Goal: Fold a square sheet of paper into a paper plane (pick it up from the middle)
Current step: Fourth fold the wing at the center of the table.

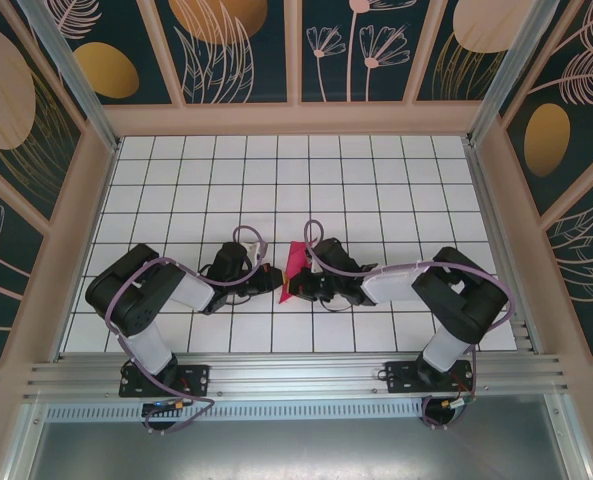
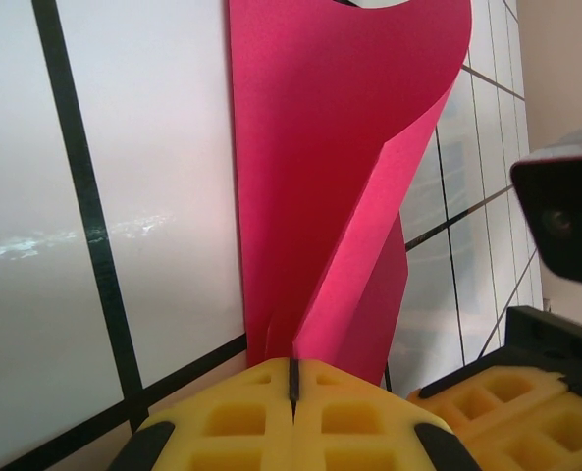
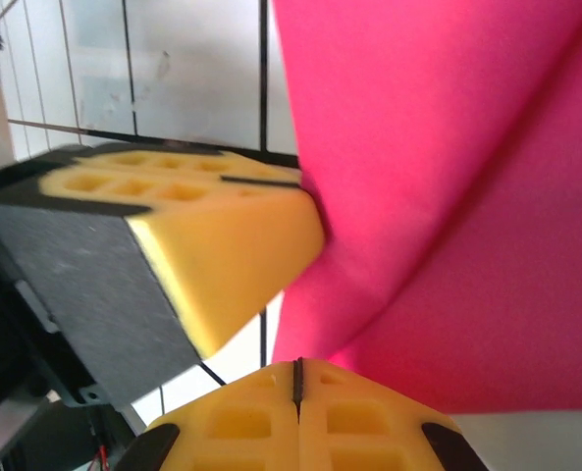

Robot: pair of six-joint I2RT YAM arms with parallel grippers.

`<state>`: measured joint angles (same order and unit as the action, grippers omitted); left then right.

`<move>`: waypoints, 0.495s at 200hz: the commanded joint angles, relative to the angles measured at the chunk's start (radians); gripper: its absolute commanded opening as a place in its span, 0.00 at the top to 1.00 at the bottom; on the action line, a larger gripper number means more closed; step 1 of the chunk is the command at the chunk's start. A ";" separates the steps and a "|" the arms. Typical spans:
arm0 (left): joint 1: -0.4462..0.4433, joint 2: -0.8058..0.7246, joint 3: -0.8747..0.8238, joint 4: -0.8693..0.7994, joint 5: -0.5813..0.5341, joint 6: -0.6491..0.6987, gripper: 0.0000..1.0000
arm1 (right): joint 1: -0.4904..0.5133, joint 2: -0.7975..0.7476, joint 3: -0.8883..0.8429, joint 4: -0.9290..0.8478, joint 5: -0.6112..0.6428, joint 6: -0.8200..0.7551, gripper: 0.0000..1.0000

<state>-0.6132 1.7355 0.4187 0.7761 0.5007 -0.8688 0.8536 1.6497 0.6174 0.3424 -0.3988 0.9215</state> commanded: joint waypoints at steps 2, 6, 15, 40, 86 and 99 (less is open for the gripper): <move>-0.008 0.018 -0.017 -0.038 0.006 0.002 0.97 | 0.009 -0.013 -0.015 0.044 0.025 0.028 1.00; -0.009 0.016 -0.016 -0.038 0.007 0.003 0.97 | 0.010 -0.019 -0.021 0.050 0.029 0.033 1.00; -0.009 0.015 -0.015 -0.038 0.011 0.004 0.97 | 0.011 -0.030 -0.040 0.076 0.037 0.046 1.00; -0.010 0.017 -0.016 -0.033 0.018 0.004 0.97 | 0.014 -0.030 -0.029 0.096 0.019 0.044 1.00; -0.013 0.017 -0.023 -0.019 0.022 -0.004 0.97 | 0.024 -0.014 -0.034 0.142 0.001 0.061 1.00; -0.017 0.021 -0.022 -0.016 0.021 -0.007 0.97 | 0.025 -0.005 -0.033 0.156 -0.001 0.065 1.00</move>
<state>-0.6136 1.7355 0.4160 0.7822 0.5011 -0.8692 0.8677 1.6424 0.5884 0.4320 -0.3904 0.9680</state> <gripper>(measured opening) 0.066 0.051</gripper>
